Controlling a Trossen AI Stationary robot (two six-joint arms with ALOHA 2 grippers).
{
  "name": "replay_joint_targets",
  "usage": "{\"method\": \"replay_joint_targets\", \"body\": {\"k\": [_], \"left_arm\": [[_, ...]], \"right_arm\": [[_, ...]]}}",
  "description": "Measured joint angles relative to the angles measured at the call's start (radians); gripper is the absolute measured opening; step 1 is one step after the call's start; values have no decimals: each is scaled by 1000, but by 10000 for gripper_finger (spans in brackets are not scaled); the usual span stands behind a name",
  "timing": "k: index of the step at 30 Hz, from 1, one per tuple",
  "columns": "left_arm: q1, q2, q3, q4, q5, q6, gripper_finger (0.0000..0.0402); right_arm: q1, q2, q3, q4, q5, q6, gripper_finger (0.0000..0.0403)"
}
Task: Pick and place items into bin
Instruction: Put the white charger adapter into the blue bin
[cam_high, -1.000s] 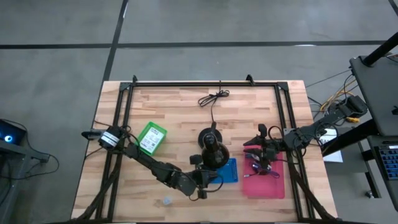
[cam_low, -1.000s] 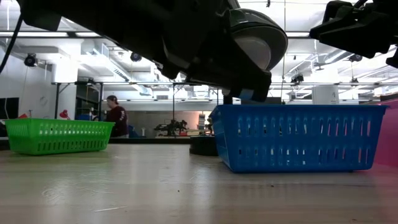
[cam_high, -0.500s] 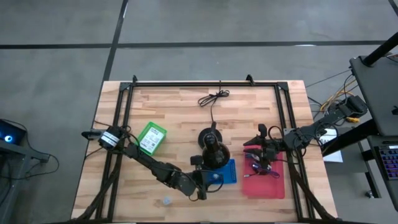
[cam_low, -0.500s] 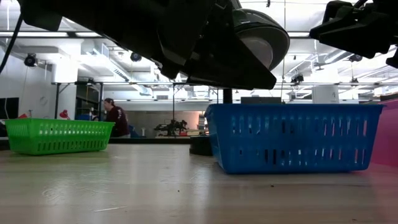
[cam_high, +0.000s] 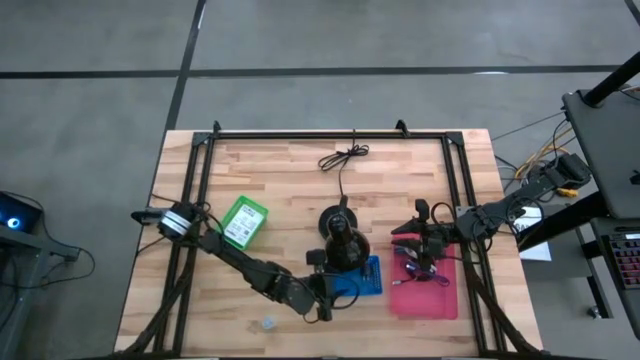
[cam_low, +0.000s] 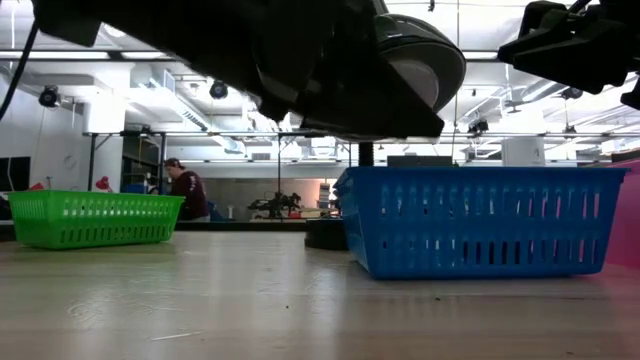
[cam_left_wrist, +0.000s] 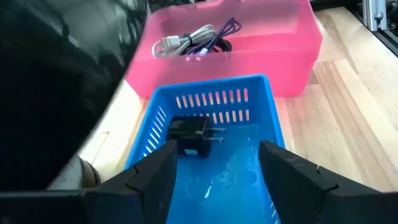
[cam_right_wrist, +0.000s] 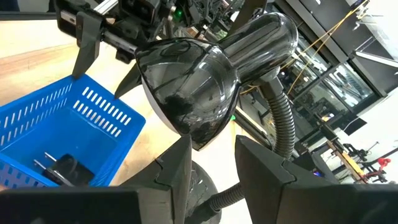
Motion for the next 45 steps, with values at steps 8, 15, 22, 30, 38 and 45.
{"method": "replay_joint_targets", "body": {"k": [8, 15, 22, 30, 38, 45], "left_arm": [[0, -57, 2, 1, 10, 12, 210], [0, -101, 6, -1, 57, -88, 210], [-3, -150, 2, -82, 138, -91, 210], [-5, -219, 2, -311, 152, -239, 210], [-1, -308, 6, -537, 323, -578, 210], [4, -380, 5, -718, 543, -1016, 210]], "right_arm": [[0, 0, 0, -3, 0, 0, 111], [0, -1, 0, -4, 0, 0, 111], [0, -1, 0, -9, 0, -3, 111], [0, -1, 0, -11, 0, -3, 111], [0, -1, 0, -11, 0, -3, 111], [0, -1, 0, -11, 0, -2, 111]]}}
